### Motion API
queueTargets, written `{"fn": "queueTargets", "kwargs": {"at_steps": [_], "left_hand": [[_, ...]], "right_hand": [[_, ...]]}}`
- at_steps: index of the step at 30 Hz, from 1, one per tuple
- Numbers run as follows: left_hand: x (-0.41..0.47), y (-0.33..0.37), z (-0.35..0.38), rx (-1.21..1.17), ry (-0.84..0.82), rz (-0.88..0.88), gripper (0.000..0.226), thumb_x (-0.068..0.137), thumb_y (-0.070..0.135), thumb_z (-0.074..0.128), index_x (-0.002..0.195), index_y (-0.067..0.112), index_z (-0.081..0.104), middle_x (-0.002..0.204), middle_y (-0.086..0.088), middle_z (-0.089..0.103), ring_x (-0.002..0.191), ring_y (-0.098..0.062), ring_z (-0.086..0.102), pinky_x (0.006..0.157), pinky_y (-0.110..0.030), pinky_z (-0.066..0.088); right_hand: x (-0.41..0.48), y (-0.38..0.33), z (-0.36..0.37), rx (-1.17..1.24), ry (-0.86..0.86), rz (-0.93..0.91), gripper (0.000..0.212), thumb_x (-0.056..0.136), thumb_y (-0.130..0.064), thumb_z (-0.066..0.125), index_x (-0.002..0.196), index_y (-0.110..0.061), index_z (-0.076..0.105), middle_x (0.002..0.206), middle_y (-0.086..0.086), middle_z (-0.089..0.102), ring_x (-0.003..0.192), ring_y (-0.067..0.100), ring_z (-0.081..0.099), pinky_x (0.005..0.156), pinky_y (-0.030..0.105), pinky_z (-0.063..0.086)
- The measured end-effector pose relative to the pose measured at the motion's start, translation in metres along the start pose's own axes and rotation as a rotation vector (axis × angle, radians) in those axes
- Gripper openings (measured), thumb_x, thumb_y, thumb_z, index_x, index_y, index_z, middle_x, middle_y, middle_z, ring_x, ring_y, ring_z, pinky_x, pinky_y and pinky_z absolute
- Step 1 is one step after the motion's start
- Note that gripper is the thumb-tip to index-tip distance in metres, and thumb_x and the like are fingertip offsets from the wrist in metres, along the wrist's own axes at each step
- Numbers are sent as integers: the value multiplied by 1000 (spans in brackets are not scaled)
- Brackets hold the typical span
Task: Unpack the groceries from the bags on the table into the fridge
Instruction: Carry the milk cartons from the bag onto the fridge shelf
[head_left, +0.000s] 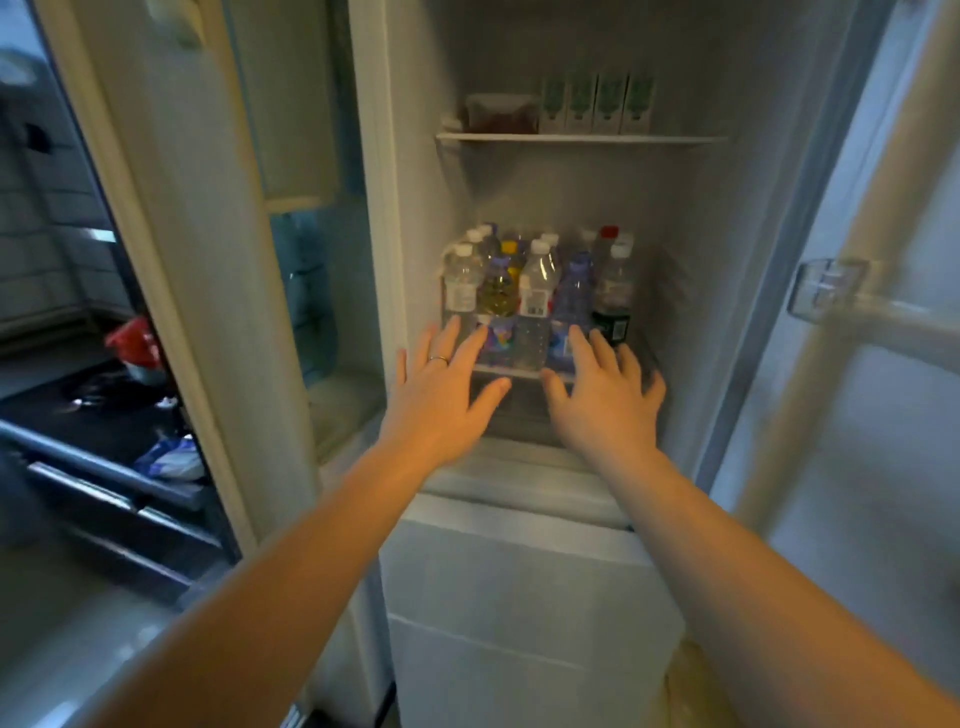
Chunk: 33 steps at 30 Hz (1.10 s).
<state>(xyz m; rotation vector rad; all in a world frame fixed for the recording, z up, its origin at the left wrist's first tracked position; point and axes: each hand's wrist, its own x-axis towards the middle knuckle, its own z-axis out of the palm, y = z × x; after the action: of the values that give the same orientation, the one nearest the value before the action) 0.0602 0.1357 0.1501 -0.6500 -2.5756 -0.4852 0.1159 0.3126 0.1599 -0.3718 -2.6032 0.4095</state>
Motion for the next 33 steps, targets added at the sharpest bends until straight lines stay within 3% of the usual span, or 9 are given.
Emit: {"fn": "queueTargets", "kwargs": {"at_steps": [6,14,21,33], "left_hand": [[-127,2,19,-98,-164,-146,85,82,78,8,157,40,7,168,6,-3,155,-23,-7,124,-54,2],[-293,13,27,-296,-323,-249,78,87,72,23,157,40,11,168,8,2,154,-17,-6,122,-44,1],[-412,33,26,-393,-456,-320,75,88,72,25,156,44,13,166,15,5,153,-10,-6,124,-50,5],[-513,120,50,-368,-718,-173,66,98,64,31,157,40,14,168,11,3,154,-13,-7,123,-46,3]], "right_hand": [[-118,2,22,77,-117,-29,65,99,-58,35,157,-35,16,166,-9,11,153,25,4,120,58,5],[-263,24,36,112,-262,-42,64,99,-58,36,156,-37,16,165,-12,13,152,21,6,120,56,4],[-388,52,27,98,-382,65,63,99,-56,38,156,-36,18,164,-13,17,151,20,8,121,51,5],[-540,131,-10,26,-473,291,60,100,-55,39,154,-36,23,162,-14,22,151,20,13,120,50,10]]}}
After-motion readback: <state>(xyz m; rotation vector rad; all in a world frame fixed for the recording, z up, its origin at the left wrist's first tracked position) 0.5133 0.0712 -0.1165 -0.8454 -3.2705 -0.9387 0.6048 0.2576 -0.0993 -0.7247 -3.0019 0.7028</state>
